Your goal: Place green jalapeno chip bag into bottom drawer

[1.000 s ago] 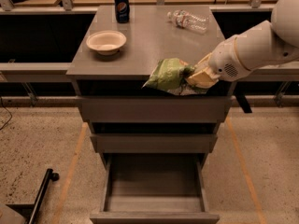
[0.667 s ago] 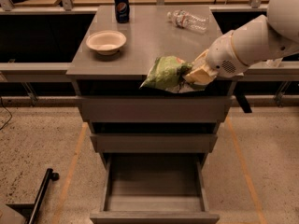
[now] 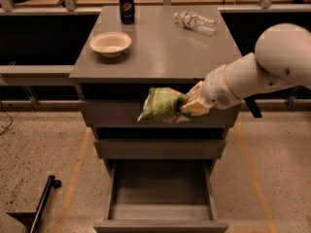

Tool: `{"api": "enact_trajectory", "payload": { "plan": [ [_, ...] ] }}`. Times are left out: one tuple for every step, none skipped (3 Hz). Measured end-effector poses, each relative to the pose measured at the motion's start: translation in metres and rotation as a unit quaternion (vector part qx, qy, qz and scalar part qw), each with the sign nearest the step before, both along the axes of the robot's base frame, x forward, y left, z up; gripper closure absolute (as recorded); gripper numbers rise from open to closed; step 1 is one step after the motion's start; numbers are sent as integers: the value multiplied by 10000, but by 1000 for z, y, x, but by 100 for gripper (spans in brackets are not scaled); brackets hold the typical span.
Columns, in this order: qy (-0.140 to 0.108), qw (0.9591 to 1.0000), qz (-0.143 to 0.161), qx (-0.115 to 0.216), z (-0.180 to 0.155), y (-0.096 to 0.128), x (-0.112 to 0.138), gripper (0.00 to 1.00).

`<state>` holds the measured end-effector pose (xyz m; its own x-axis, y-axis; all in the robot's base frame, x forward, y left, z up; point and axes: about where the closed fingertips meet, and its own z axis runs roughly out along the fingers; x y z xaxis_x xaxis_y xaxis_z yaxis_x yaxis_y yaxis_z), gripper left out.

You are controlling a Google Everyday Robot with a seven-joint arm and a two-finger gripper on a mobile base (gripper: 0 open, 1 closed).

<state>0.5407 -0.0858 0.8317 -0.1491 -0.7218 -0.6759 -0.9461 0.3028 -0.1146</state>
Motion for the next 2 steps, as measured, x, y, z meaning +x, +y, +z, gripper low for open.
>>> {"api": "enact_trajectory", "payload": {
  "plan": [
    [301, 9995, 58, 55, -59, 10, -12, 100],
    [670, 9976, 144, 39, -120, 18, -26, 100]
  ]
}}
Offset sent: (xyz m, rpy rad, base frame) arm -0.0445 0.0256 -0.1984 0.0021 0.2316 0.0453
